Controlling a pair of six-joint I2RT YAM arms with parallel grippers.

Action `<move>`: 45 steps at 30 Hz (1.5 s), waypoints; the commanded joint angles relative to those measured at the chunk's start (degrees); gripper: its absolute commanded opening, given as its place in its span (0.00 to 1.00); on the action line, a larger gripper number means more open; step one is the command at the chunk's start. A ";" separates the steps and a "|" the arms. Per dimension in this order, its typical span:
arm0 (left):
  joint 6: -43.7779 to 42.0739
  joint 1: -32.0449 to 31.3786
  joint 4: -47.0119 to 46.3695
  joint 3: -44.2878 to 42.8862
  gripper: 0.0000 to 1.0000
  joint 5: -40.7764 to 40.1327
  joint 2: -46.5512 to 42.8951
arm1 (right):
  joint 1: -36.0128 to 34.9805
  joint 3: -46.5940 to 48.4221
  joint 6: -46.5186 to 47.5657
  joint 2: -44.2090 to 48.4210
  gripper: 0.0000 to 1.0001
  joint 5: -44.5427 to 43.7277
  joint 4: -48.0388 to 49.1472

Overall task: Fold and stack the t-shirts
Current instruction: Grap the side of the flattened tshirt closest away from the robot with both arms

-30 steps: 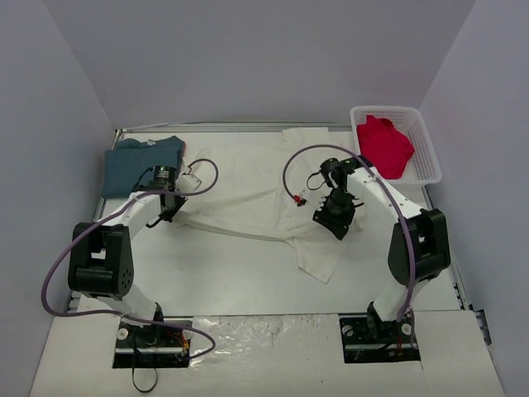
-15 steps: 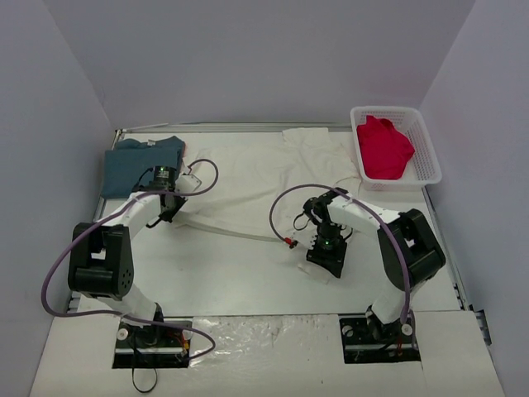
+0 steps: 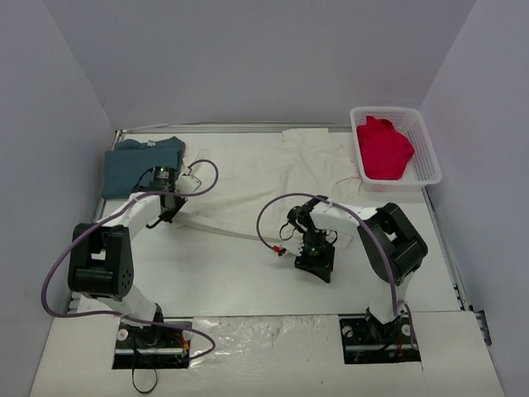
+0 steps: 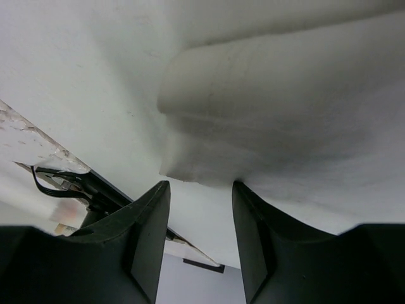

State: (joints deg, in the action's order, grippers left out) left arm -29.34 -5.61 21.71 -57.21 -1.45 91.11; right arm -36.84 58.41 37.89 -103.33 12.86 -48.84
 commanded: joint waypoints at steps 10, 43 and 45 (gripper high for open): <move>0.34 0.24 -0.53 0.26 0.02 0.66 -1.55 | -4.81 0.39 -3.78 -3.98 0.43 -1.34 2.25; -5.19 -0.19 10.69 -0.71 0.02 11.63 -11.21 | -1.33 4.95 -4.32 12.07 0.00 -9.45 -7.22; -7.73 -0.81 13.78 -0.62 0.02 16.54 -14.10 | 0.62 5.39 -3.44 14.46 0.00 -8.82 -9.33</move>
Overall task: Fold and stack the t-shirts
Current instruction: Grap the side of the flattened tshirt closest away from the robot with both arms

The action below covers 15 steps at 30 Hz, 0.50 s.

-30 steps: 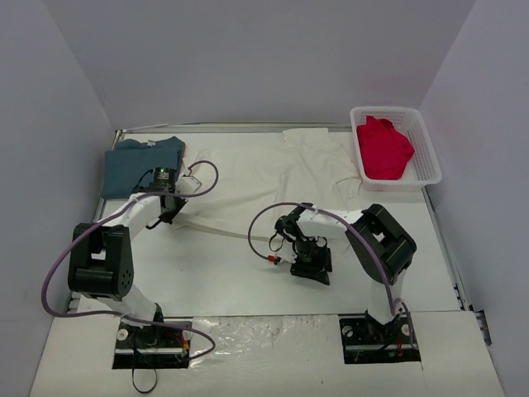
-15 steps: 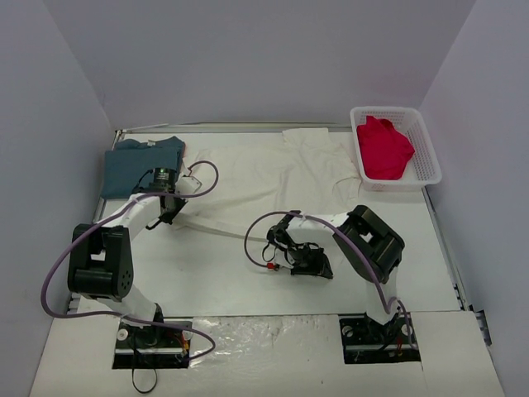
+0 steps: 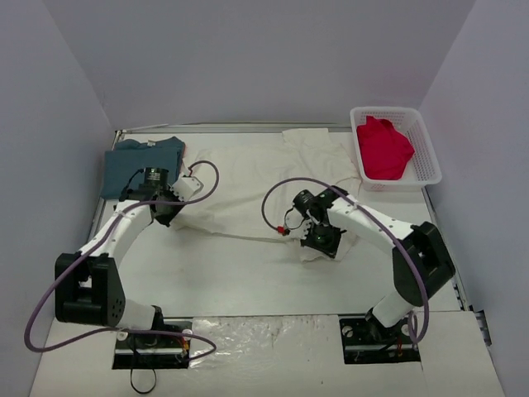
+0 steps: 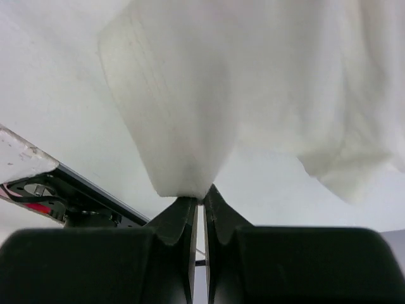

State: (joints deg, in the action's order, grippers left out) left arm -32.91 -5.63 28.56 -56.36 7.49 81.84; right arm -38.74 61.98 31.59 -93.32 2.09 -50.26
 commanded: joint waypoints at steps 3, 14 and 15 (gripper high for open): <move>-6.37 -2.54 11.08 0.63 0.02 10.79 -9.75 | 4.29 1.13 3.39 8.93 0.00 3.62 -10.20; -11.39 -4.92 22.59 5.29 0.02 12.02 -24.79 | 6.05 -1.68 0.58 21.86 0.00 6.53 -15.83; -12.61 -4.92 24.34 5.38 0.02 12.63 -25.50 | 6.57 -1.51 0.14 23.60 0.00 6.09 -16.18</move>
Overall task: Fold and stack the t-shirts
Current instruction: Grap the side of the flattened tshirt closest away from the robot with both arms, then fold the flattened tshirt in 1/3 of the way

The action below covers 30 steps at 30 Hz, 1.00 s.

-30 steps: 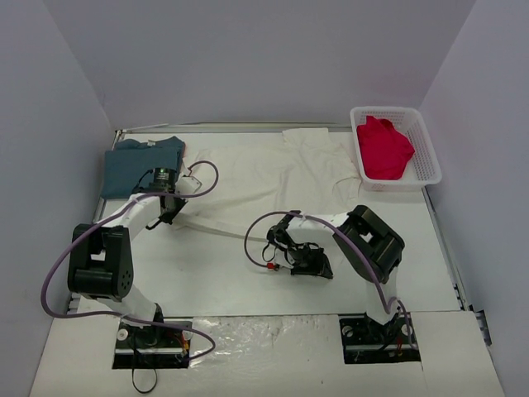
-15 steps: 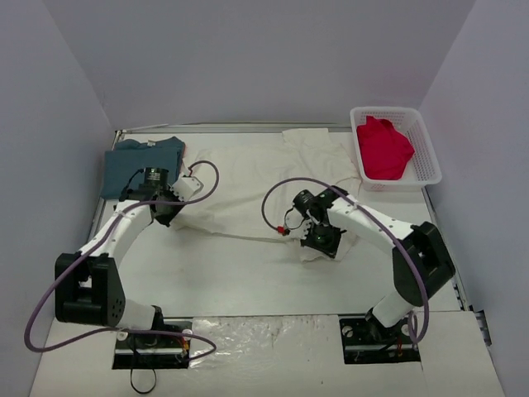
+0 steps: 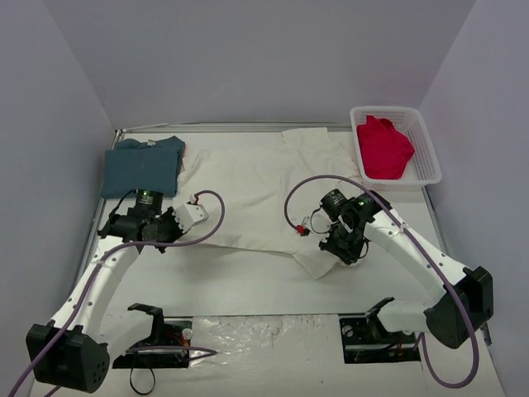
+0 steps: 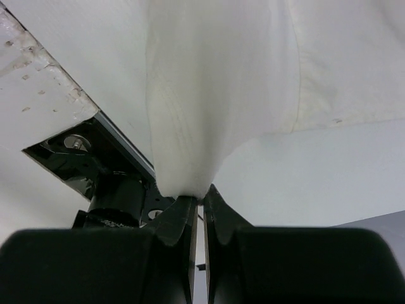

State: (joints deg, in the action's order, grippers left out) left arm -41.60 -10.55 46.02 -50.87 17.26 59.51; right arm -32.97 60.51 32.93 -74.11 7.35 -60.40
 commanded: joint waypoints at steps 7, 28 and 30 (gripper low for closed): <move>-8.14 0.00 12.25 1.82 0.02 4.63 -7.21 | 4.23 0.22 0.21 6.96 0.00 1.70 -7.45; -6.74 3.42 3.47 5.97 0.02 -0.04 -3.27 | 26.28 8.74 13.30 0.20 0.00 1.96 -4.12; -5.60 4.56 1.80 4.82 0.02 1.28 -2.03 | 28.83 10.93 13.74 -2.88 0.00 3.10 -3.06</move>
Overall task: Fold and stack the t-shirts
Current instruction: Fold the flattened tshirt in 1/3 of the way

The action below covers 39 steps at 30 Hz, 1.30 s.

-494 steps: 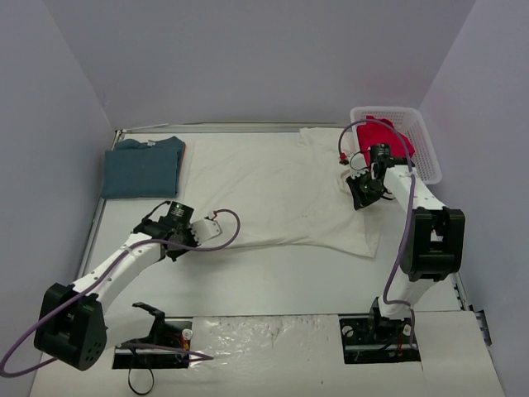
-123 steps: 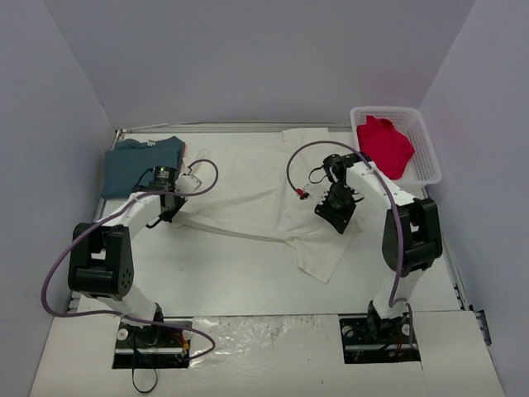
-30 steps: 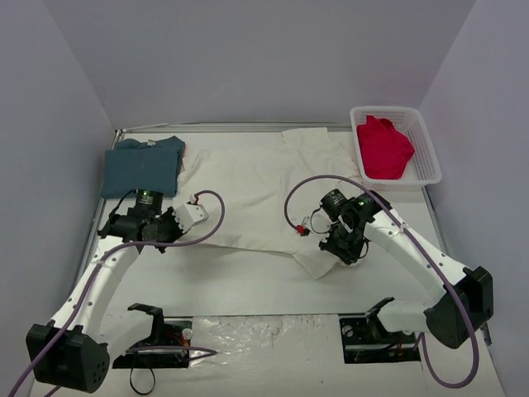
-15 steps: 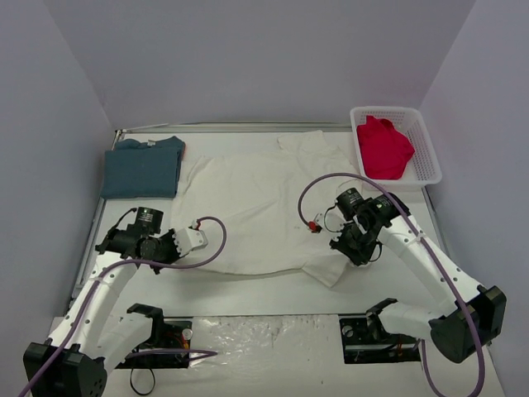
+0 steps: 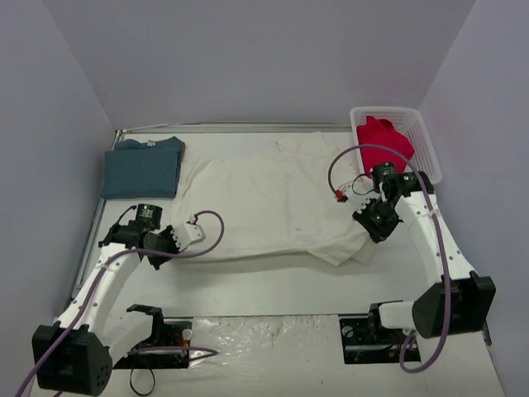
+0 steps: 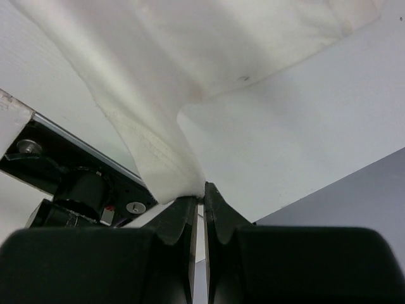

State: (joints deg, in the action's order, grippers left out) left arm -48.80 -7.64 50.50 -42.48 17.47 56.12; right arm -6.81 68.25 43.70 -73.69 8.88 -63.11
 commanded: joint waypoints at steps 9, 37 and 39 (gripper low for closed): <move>2.48 3.24 -5.06 -10.51 0.02 3.27 8.74 | 5.05 16.11 2.00 -17.09 0.00 4.21 2.03; 4.23 4.03 -13.05 -14.39 0.02 -0.33 22.54 | -2.86 45.30 -3.80 -50.32 0.00 2.01 1.24; 5.37 3.95 -13.93 -14.74 0.03 -0.86 23.33 | -2.95 46.36 -4.24 -51.72 0.05 1.49 1.59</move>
State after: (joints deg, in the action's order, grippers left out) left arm -45.17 -4.21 38.48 -54.33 17.89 79.18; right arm -9.65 111.74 40.69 -124.60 12.03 -59.33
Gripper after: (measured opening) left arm 0.051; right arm 0.042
